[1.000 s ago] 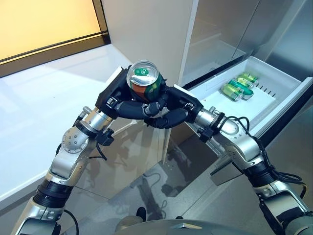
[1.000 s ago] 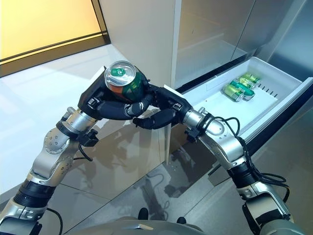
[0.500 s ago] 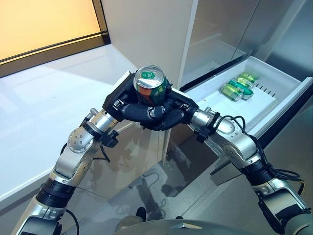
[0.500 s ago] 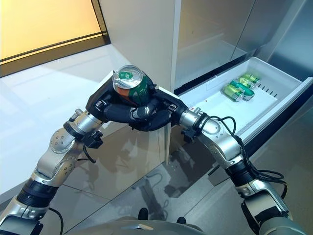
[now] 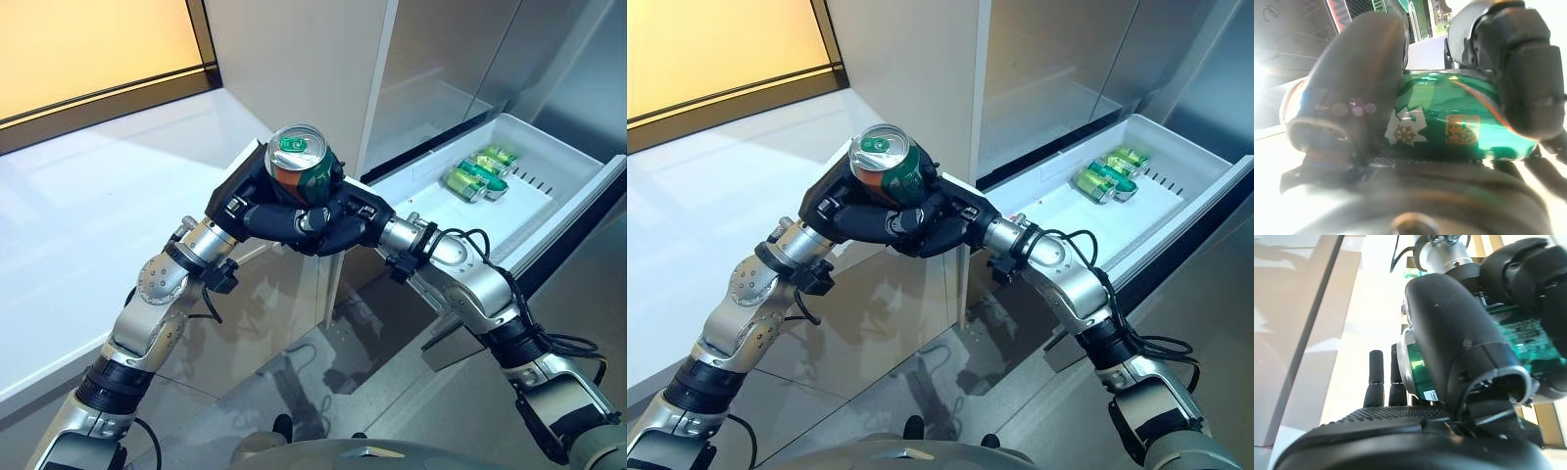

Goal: Put drinks into fridge and close the fridge

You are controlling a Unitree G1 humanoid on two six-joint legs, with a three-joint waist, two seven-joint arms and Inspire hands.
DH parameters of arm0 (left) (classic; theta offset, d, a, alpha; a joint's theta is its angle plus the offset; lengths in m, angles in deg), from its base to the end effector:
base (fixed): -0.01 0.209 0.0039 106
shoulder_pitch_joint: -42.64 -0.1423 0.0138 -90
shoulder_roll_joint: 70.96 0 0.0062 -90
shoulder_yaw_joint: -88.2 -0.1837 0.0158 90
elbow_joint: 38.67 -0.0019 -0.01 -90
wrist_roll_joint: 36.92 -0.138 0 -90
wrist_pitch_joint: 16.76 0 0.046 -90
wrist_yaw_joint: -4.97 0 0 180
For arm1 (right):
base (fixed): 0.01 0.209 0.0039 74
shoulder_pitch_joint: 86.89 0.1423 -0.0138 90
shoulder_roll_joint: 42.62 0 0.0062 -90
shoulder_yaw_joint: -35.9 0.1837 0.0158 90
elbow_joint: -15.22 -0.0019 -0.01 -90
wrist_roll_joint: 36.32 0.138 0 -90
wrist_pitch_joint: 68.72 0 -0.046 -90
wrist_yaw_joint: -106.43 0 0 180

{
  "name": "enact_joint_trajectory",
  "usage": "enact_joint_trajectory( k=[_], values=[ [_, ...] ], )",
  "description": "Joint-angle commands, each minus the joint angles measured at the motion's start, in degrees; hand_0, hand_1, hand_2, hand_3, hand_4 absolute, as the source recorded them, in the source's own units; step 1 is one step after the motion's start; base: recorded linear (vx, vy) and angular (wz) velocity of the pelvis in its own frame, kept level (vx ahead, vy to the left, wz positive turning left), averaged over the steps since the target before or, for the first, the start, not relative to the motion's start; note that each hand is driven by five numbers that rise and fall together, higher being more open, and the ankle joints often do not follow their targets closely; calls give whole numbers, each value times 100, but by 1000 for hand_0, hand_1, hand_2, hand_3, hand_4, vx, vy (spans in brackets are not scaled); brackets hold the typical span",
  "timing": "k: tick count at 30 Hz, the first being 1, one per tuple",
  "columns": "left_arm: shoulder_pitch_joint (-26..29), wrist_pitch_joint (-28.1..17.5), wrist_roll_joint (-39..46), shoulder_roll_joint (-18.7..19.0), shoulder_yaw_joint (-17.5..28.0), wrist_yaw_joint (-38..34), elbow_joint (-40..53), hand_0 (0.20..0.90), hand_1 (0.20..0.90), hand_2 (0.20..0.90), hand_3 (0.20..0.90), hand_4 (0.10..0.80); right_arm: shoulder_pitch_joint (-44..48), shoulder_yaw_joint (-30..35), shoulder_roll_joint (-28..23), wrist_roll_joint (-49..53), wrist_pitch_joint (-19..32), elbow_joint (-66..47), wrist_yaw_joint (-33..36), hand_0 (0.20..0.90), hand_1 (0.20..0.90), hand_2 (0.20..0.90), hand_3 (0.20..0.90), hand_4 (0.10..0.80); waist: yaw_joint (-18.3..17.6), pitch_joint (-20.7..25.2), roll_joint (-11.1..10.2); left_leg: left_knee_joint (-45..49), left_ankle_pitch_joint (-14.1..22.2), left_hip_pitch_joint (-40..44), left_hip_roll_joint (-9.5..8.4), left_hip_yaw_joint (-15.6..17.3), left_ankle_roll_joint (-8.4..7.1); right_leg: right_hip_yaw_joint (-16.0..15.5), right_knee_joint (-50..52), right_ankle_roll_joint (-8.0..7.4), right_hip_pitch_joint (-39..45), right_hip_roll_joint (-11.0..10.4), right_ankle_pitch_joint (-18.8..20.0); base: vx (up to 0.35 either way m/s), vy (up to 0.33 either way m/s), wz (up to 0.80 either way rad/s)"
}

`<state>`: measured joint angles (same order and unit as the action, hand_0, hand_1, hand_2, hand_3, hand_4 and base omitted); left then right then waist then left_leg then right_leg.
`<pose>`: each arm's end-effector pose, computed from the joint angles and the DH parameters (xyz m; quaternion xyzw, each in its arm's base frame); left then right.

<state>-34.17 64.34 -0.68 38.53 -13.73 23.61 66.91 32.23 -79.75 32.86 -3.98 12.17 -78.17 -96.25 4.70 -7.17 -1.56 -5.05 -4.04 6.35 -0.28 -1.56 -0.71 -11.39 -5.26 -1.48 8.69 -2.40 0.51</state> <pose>0.2247 0.1852 0.1517 0.0186 -0.2314 -0.3458 0.9091 0.2663 -0.1342 0.1407 -0.0684 -0.0575 0.4506 0.8882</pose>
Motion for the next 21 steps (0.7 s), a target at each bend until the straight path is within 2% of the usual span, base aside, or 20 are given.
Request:
enact_joint_trajectory(
  k=[1,11,12,13,21],
  values=[
    [1265,-638,668,-301,-112,-115,336,300,300,300,200,100,992,74,541,511,546,-349,41,300,300,300,200,100,-52,599,-4,5,691,165,-204,-245,50,134,55,-268,41,-39,-143,0,0,0],
    [1244,-618,643,-356,-135,-94,331,300,300,300,200,100,1018,93,604,482,571,-333,107,300,300,300,200,100,-45,602,-3,5,689,163,-207,-248,55,134,47,-269,40,-35,-131,0,0,0],
    [1244,-618,626,-353,-133,-101,326,724,724,724,694,594,1026,96,599,489,577,-336,126,300,300,300,200,100,-45,598,-4,5,687,163,-206,-245,55,136,49,-269,40,-35,-129,0,0,0],
    [1254,-646,562,-358,-131,-117,298,900,900,900,900,800,1029,121,608,471,612,-331,170,300,300,300,200,100,-46,600,-3,5,687,164,-208,-244,59,135,46,-271,41,-36,-126,0,0,0],
    [1150,-684,569,-304,64,-188,287,900,900,900,900,800,1025,349,546,380,923,-408,447,300,300,300,200,100,-44,607,-3,5,620,111,-215,-256,61,144,57,-261,-17,-35,-72,-8,0,0]
  ],
)
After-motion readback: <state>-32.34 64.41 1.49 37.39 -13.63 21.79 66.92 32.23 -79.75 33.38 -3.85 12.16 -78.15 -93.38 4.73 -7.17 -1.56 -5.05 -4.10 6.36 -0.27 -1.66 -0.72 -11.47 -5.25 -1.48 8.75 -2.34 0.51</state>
